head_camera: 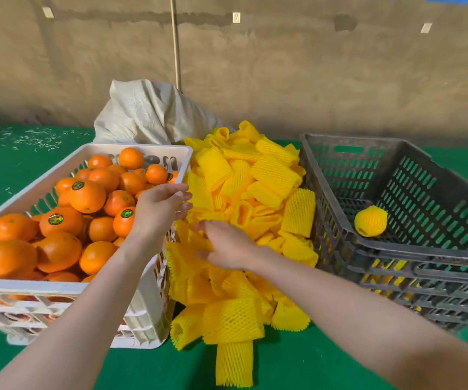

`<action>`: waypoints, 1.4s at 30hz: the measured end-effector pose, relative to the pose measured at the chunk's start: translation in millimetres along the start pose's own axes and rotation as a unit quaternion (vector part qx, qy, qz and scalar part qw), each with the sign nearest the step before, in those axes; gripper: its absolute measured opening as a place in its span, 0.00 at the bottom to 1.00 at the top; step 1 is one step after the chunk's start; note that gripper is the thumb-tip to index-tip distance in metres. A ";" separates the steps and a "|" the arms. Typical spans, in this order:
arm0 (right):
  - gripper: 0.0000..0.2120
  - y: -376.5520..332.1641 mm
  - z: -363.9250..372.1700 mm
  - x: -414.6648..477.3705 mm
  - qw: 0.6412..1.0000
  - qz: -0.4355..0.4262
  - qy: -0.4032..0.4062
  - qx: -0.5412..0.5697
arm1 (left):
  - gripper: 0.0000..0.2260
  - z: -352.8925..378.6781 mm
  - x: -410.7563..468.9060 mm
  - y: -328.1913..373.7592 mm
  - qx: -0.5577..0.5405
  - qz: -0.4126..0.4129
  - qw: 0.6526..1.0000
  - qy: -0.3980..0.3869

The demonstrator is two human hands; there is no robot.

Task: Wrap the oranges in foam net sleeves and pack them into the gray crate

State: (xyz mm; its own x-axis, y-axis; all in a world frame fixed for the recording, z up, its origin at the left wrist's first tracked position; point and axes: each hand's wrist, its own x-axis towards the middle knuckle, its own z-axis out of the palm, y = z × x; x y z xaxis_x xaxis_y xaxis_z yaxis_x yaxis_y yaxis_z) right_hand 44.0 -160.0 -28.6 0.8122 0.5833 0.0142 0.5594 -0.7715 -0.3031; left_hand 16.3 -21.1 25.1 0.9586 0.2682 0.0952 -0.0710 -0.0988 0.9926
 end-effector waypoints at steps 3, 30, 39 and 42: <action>0.36 -6.6 31.2 17.0 0.997 0.069 -0.042 0.015 | 0.09 -10.4 -8.7 2.1 -0.010 0.011 1.000 0.008; 0.13 0.9 -46.6 -49.5 0.909 0.059 0.265 0.318 | 0.18 17.5 -12.4 -5.0 0.266 0.258 0.922 -0.114; 0.07 4.5 -71.6 -17.0 0.953 -0.012 0.220 0.209 | 0.07 -31.1 39.1 -12.0 0.165 0.144 0.973 -0.075; 0.08 5.3 -73.1 -12.0 0.954 -0.016 0.206 0.220 | 0.20 -62.1 73.3 -31.2 0.448 0.017 0.894 -0.005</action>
State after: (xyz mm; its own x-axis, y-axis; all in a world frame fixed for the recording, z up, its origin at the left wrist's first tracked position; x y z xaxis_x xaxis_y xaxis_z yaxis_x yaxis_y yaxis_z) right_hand 49.3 -189.6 39.3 0.8428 0.3861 0.3750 0.5348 -0.5215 -0.6649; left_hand 71.7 61.2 5.8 0.9626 0.2432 0.1194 0.1456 -0.8361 0.5289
